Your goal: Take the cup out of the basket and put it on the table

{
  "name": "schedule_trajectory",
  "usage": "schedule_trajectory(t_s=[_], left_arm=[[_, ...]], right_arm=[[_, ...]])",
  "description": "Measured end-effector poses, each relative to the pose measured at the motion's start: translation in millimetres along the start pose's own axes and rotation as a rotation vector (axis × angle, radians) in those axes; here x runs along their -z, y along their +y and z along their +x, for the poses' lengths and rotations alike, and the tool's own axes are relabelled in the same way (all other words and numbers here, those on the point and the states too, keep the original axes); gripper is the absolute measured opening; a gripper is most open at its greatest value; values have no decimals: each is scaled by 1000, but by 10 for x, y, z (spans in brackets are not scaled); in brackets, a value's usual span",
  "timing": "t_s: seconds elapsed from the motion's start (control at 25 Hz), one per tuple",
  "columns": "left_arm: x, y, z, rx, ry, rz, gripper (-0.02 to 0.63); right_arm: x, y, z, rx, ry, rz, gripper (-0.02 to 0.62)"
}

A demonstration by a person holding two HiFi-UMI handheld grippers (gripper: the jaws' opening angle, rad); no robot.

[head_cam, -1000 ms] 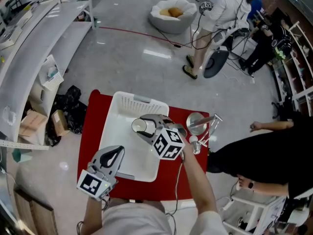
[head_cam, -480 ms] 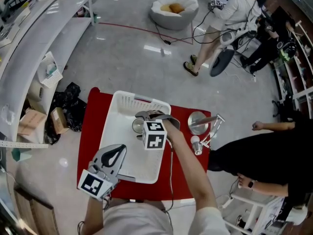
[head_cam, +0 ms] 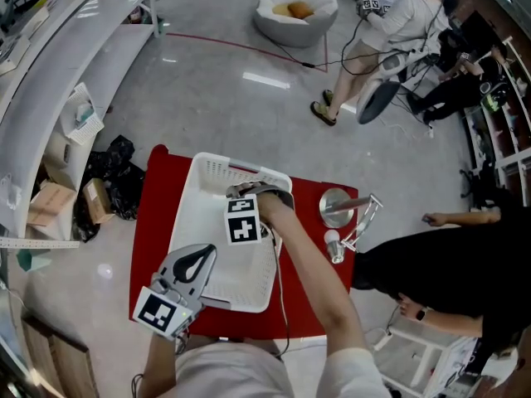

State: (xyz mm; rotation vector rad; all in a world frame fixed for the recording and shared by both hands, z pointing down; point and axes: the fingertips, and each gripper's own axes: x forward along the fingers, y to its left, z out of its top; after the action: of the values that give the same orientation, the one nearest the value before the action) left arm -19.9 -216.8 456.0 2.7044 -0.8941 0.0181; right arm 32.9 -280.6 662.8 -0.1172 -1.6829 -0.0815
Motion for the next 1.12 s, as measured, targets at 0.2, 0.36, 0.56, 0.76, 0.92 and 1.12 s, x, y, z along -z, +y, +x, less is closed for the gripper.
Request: schedule_trajectory(t_s=[0.2,0.36,0.56,0.76,0.92,1.12], left_arm=[[-13,32,9,-3,-12,-14,11],[0,54,19,-9,-15,-19,11],[-14,77,14,-13,-16,-17,11],[-9,72,1,-15,-14,-23,11],[-24,69,3,-19,-16,-26,11],[-21,102,-11,-25,-13,-26,11]], right_arm=[[42,-48,201,-34,41,-13,411],[119,-22,336,-59,66,-1,411],[162,-33,472,-79,98,14,410],[234,-31,582,-83,140,13,407],[283,-35,586,-76,165,-4,399],[253,-51,588,-75,163,-4,399]])
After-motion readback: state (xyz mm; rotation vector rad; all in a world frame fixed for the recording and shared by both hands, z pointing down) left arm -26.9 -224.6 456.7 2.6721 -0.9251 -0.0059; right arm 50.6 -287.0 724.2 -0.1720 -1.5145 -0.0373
